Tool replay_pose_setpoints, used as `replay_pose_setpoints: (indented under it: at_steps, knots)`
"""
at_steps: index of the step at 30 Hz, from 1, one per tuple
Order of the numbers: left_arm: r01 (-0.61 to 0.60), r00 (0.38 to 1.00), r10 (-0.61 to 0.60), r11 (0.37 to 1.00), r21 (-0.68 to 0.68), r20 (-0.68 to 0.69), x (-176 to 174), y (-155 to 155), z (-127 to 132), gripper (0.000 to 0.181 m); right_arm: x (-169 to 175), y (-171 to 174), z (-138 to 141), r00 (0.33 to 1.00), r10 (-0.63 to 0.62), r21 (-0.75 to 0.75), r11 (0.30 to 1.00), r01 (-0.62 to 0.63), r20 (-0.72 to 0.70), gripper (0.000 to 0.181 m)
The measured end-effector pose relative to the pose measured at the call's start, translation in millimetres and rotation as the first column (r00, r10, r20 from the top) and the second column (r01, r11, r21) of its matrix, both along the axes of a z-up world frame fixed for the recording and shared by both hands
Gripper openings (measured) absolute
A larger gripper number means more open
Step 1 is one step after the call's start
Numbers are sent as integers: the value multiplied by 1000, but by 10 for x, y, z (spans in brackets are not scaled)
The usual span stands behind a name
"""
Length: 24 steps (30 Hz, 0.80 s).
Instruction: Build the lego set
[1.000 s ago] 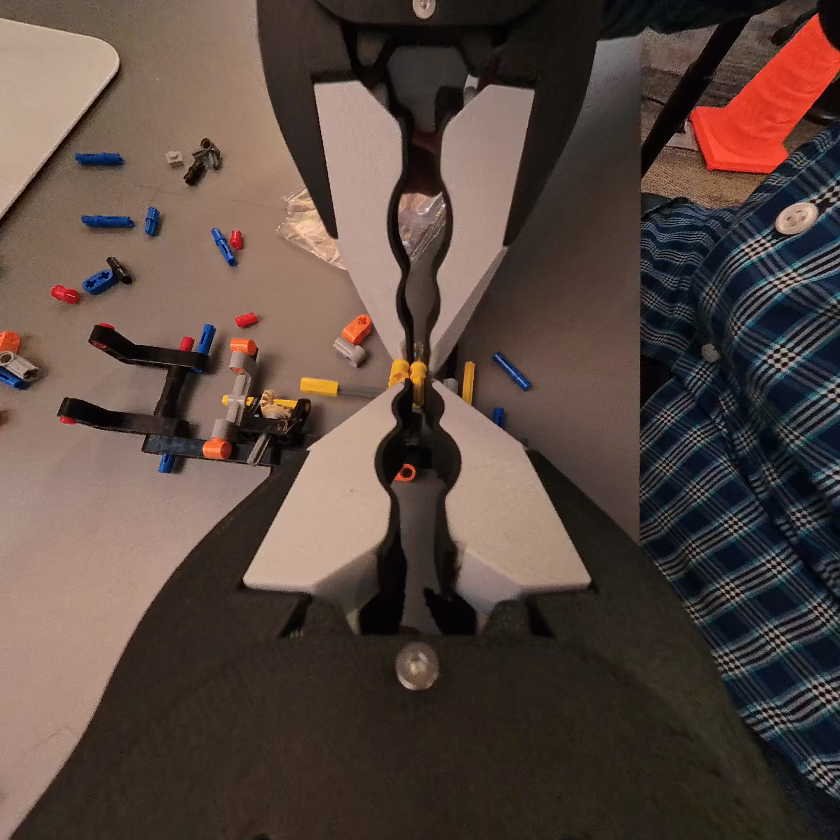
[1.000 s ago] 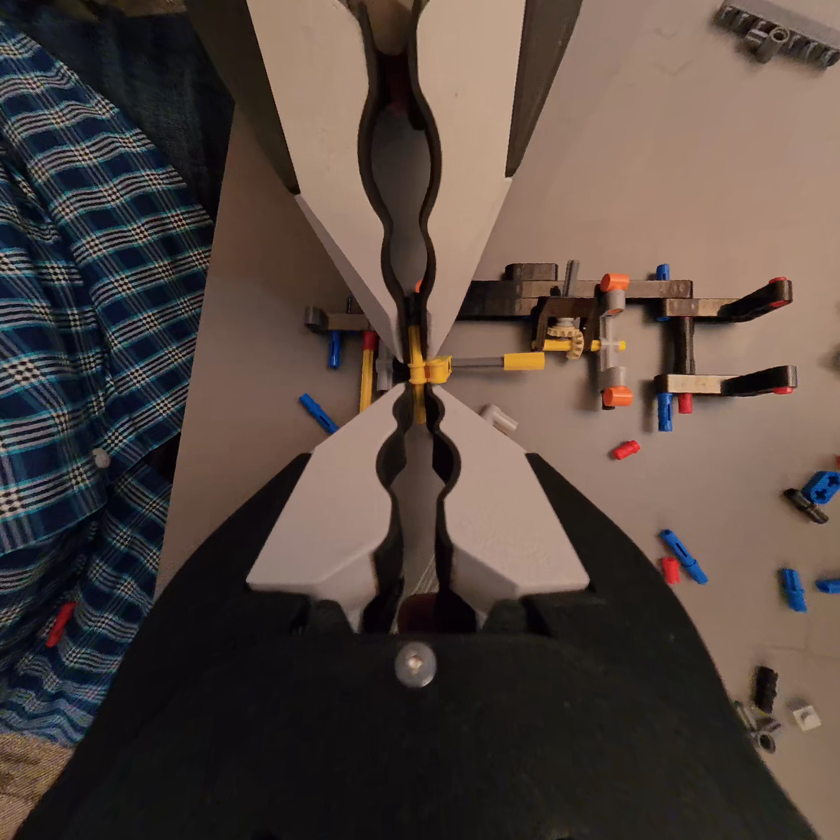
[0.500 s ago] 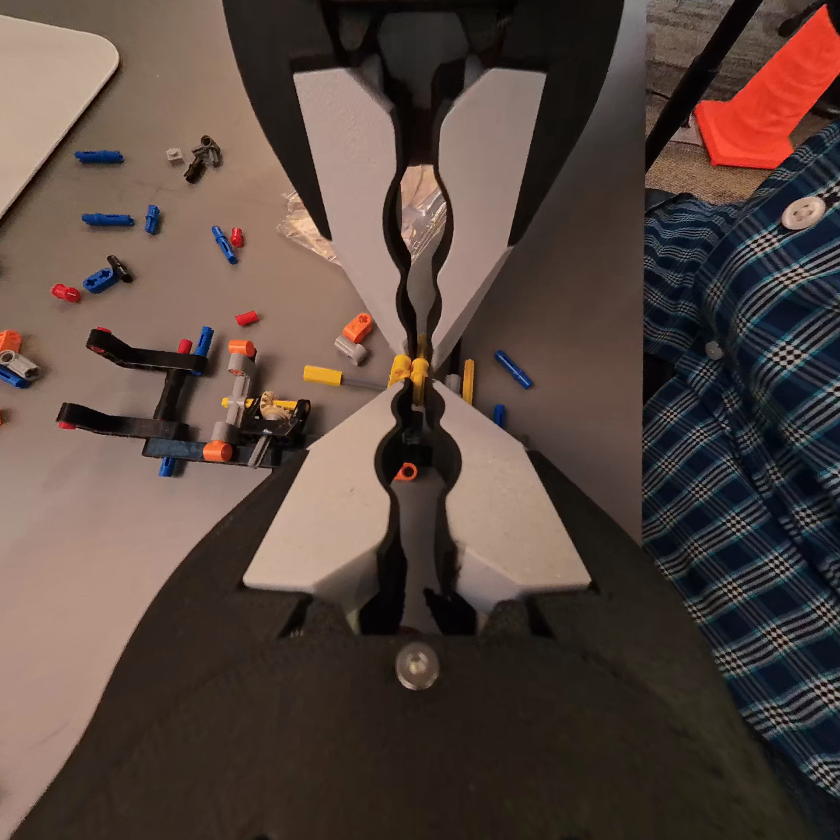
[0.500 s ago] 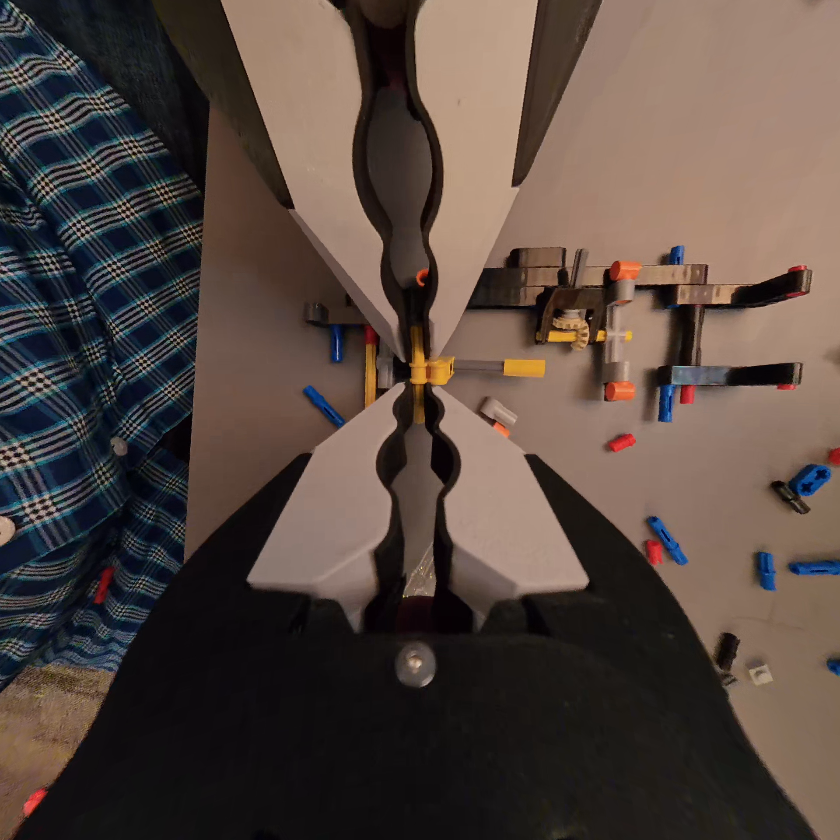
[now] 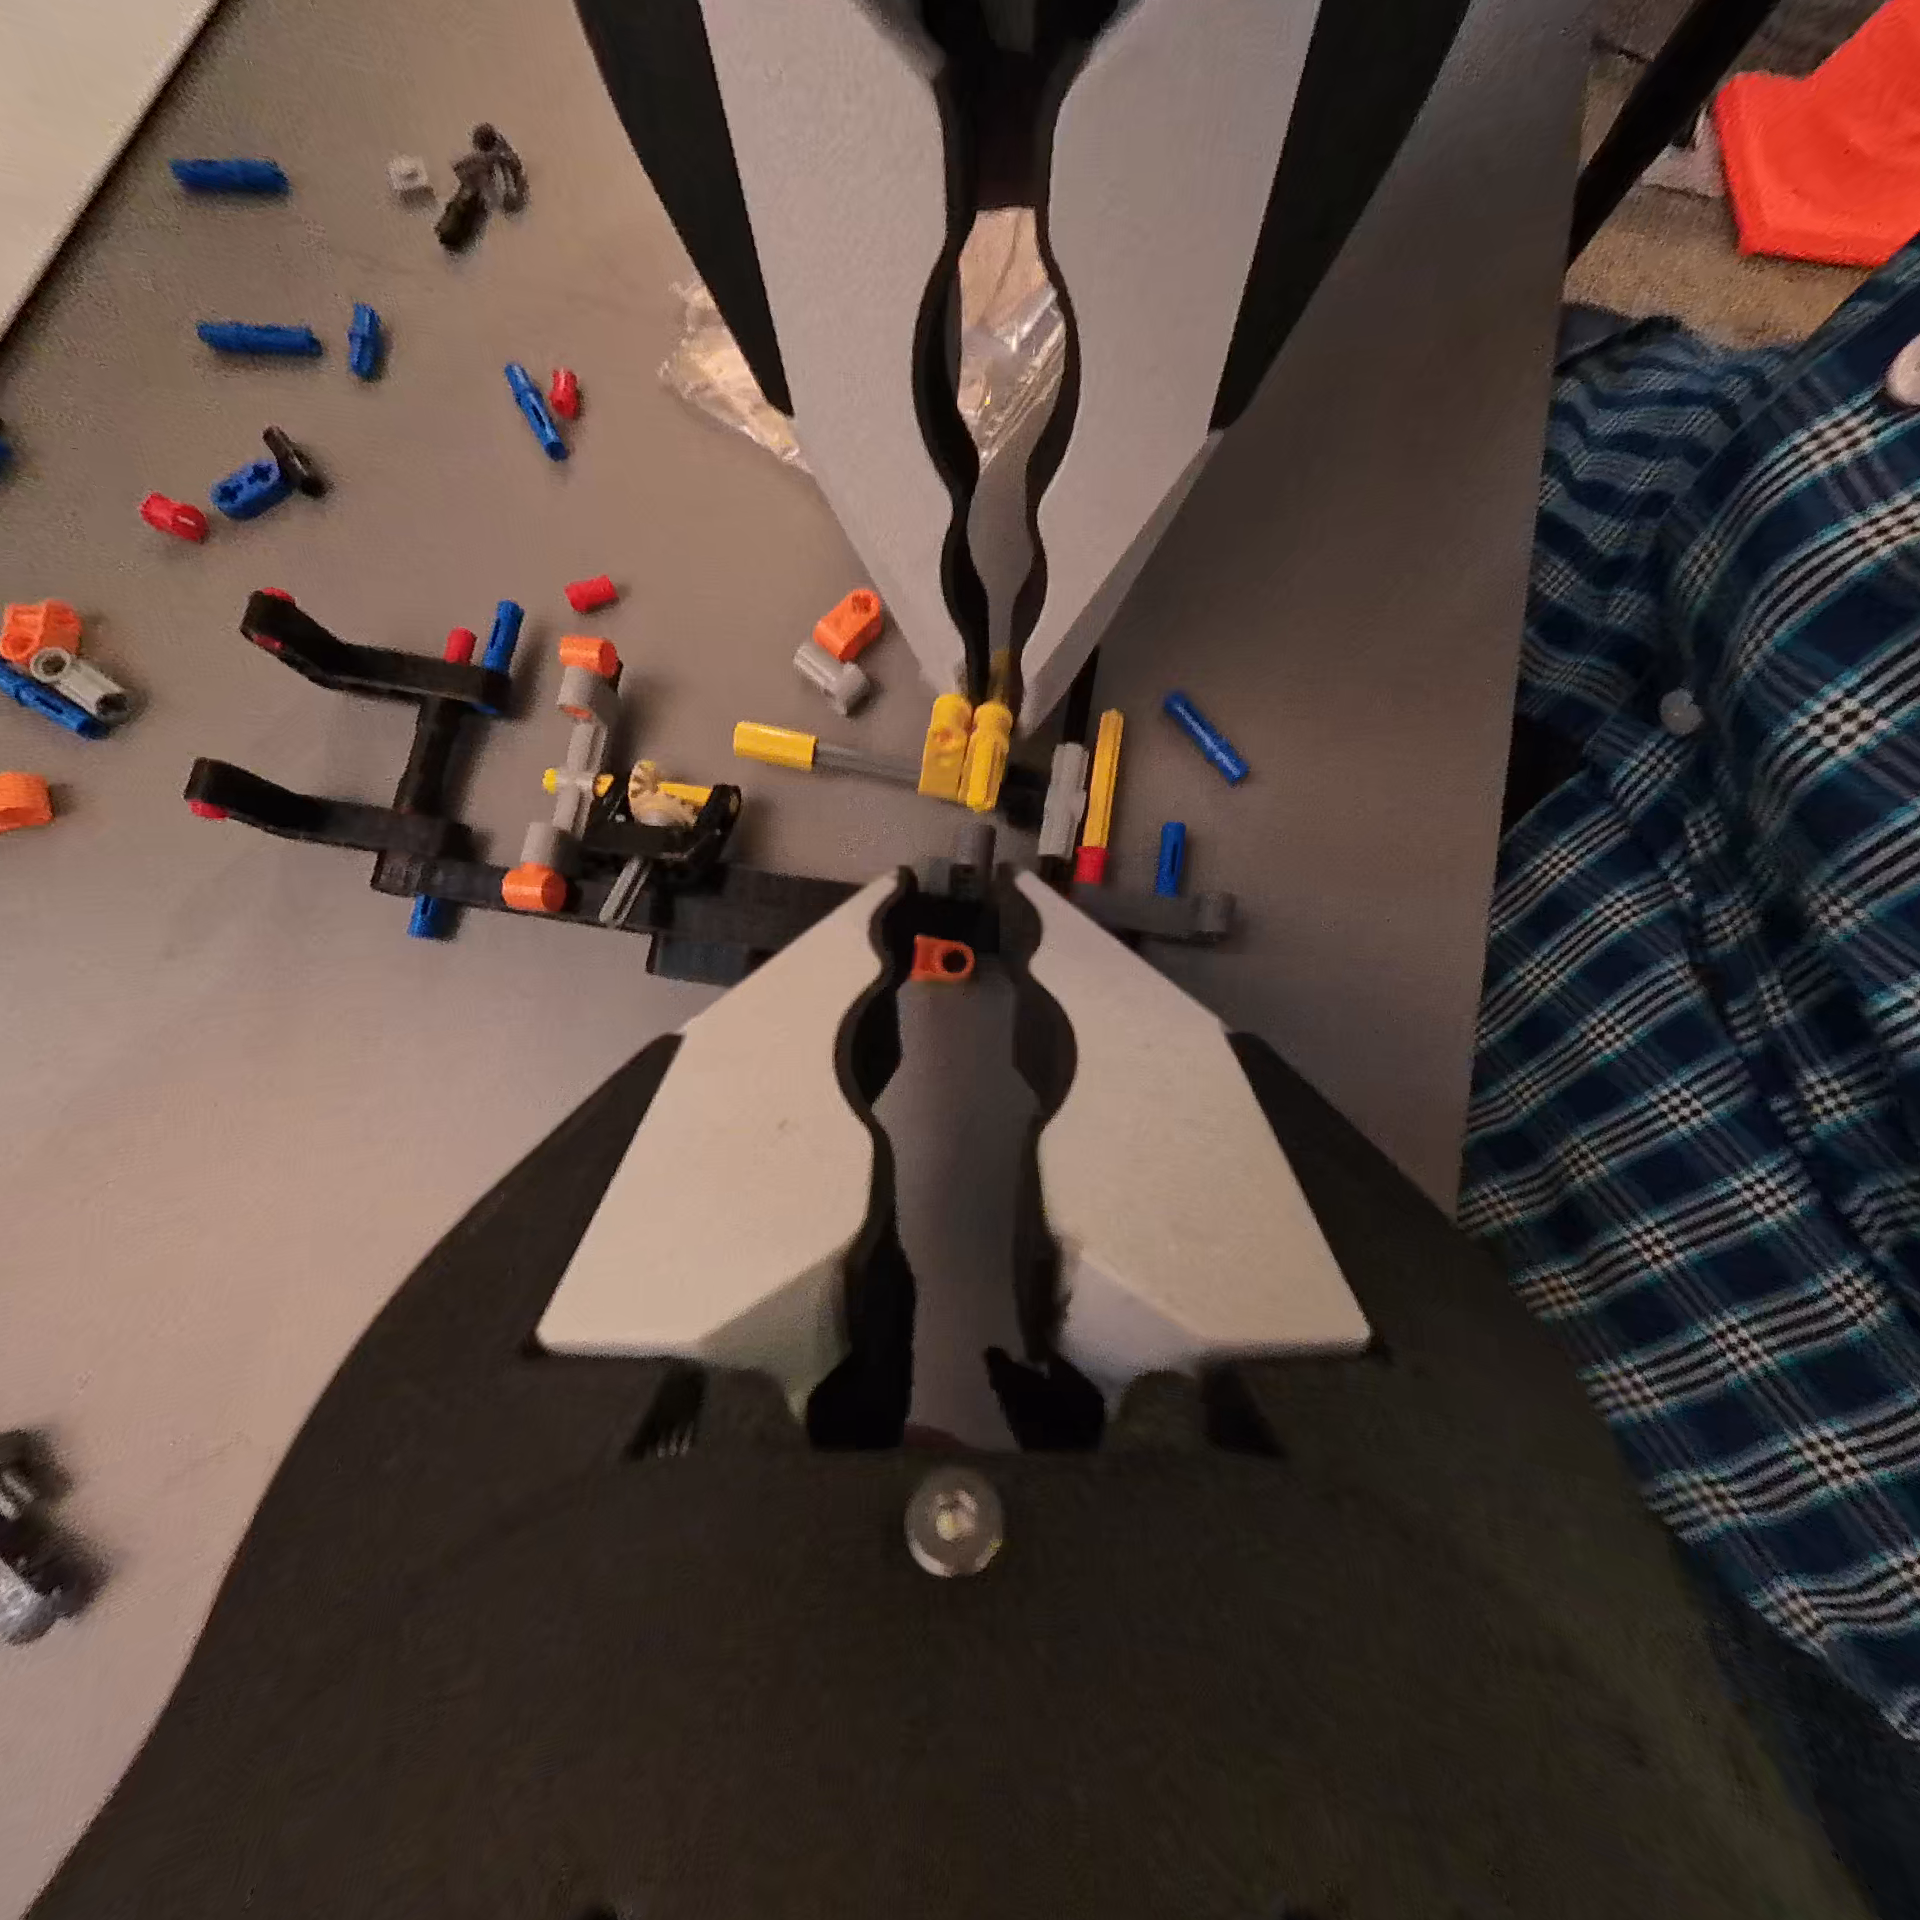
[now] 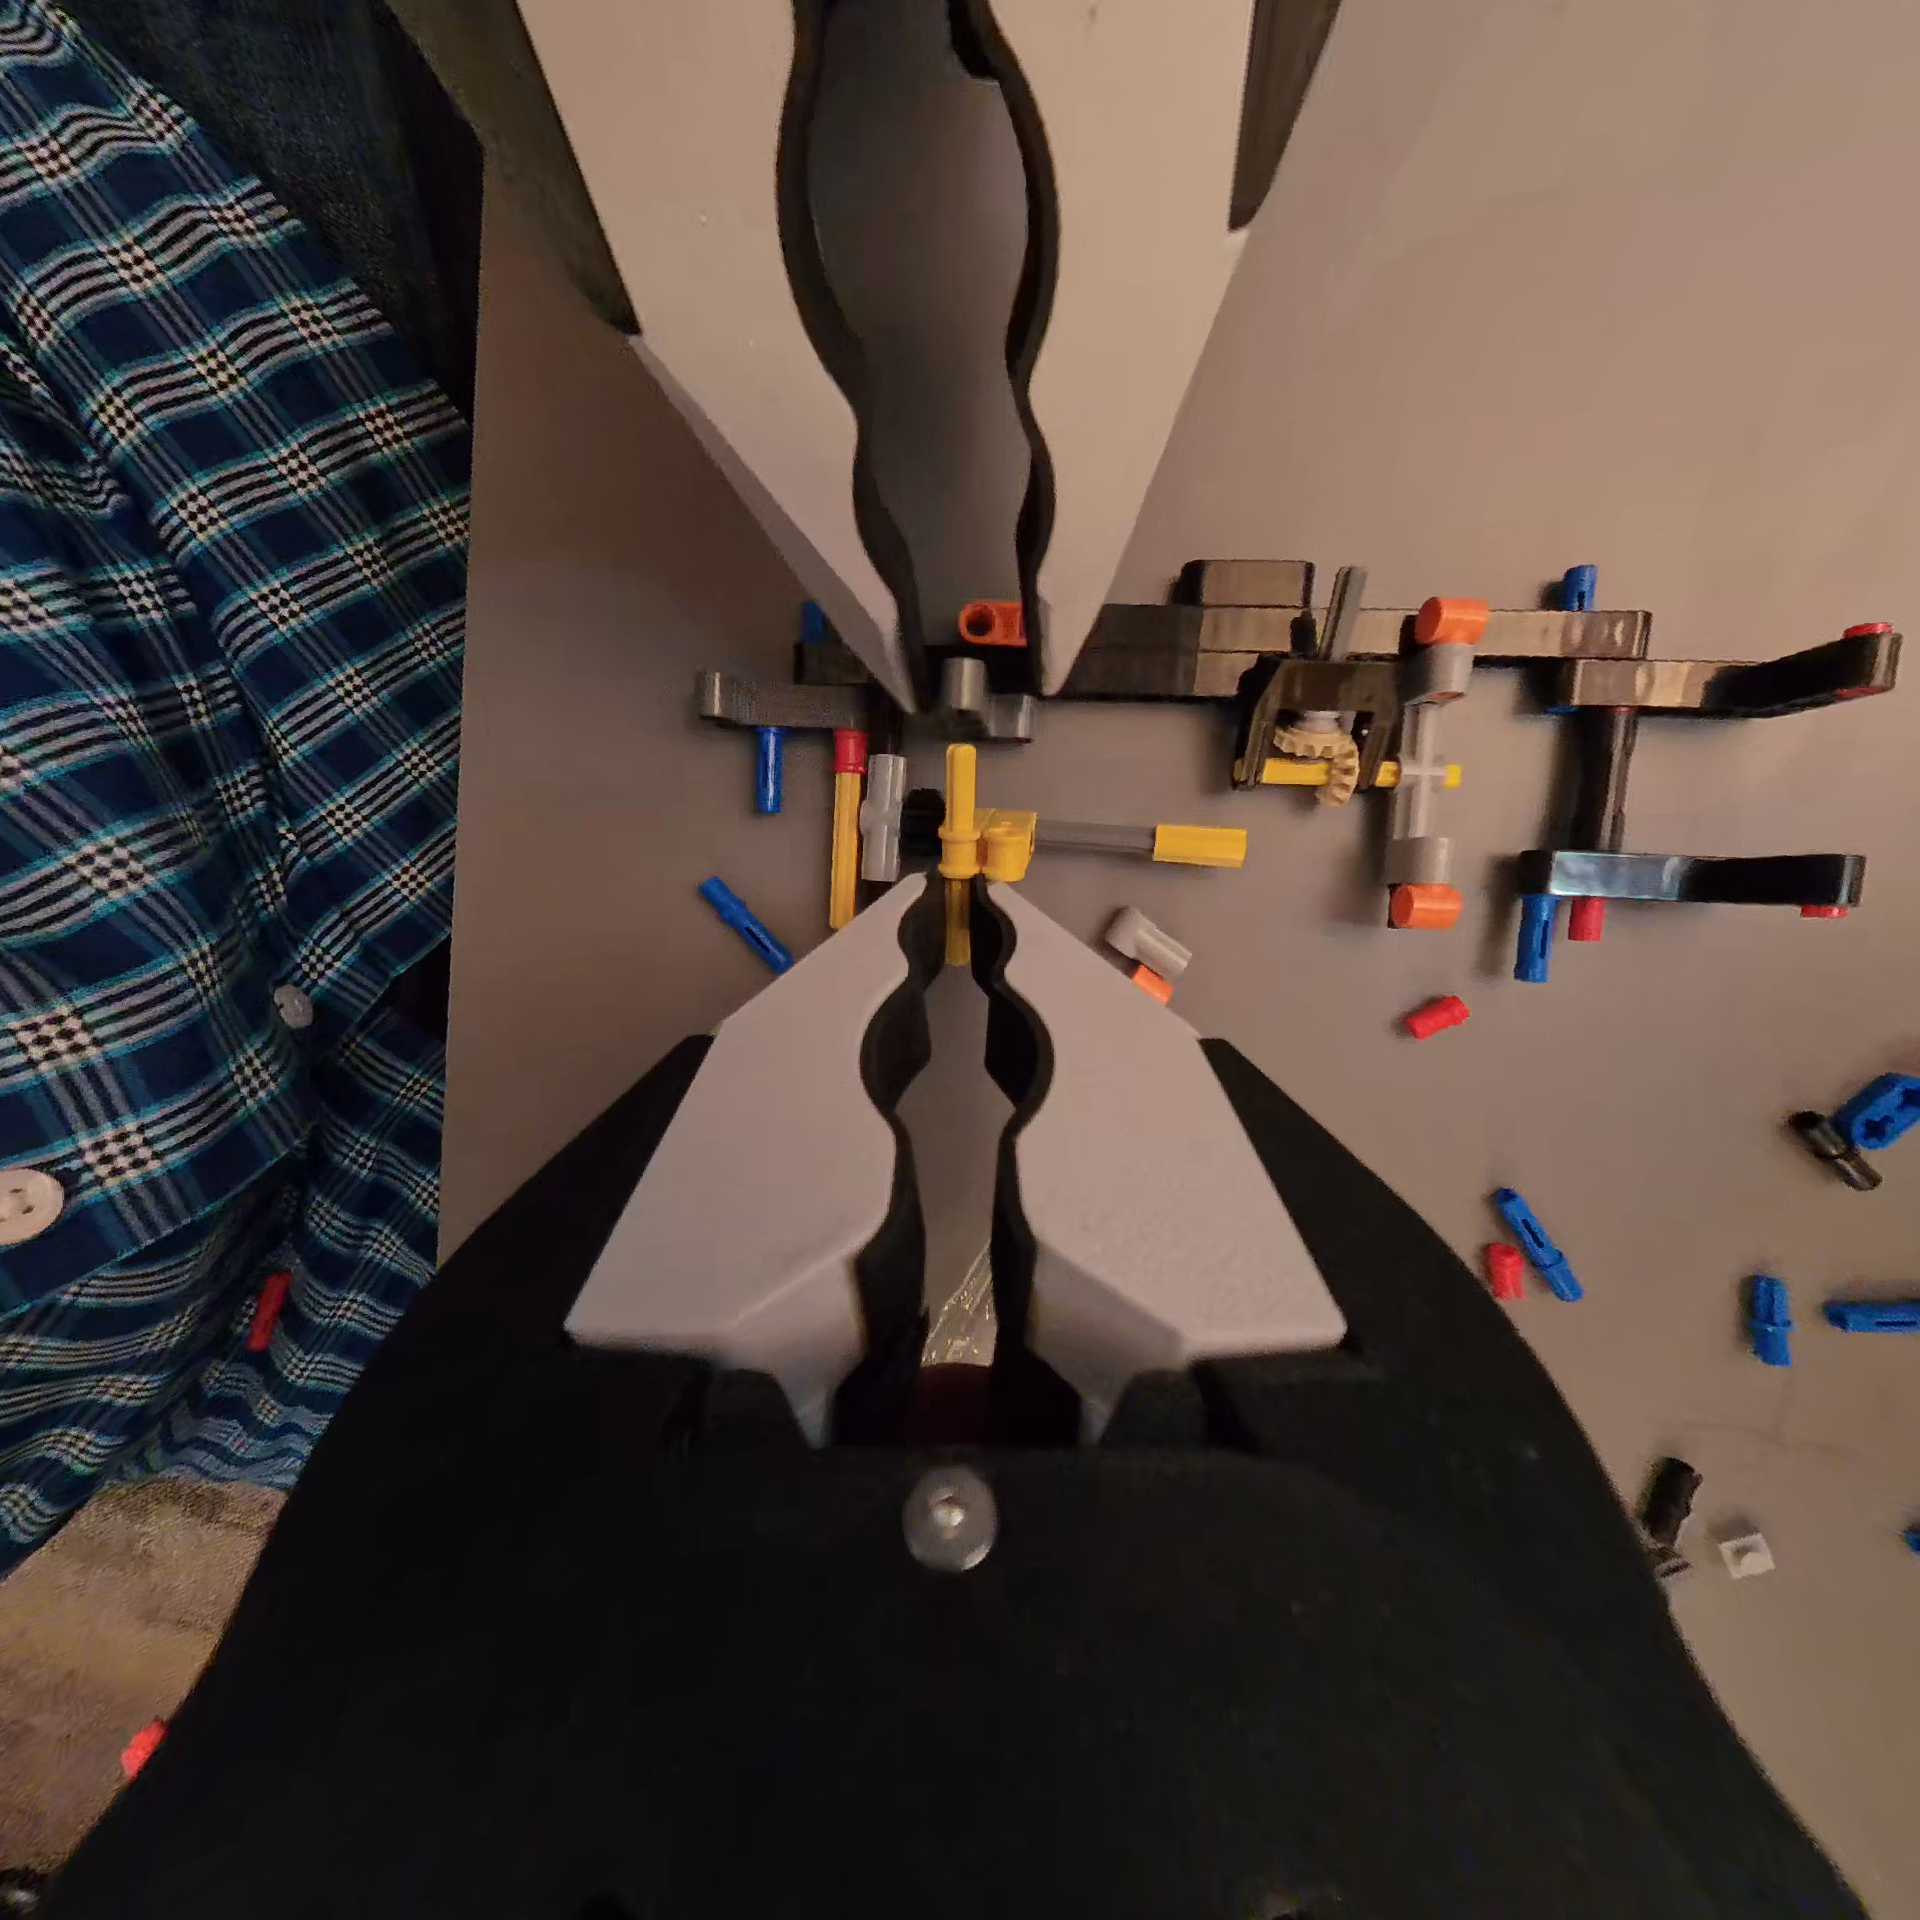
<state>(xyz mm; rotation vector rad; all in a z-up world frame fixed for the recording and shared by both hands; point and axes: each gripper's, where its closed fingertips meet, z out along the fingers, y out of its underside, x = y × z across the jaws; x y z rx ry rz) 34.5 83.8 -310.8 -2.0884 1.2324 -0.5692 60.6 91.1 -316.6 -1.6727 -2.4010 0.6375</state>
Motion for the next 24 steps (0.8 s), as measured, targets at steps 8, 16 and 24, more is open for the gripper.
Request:
replay_pose_setpoints:
  at_steps: [8,16,24]
  knots:
    - [18,1000,-18,1000,9,-7,38,-3,-11,5,-1,6,-2,997,18,46,999,-21,75,2]
    - [1,1000,-3,998,62,25,75,46,149,10,-1,16,-6,993,19,73,997,-27,118,2]
    - [21,999,-18,998,66,-38,130,51,87,4,0,9,-1,993,22,81,996,-31,115,2]
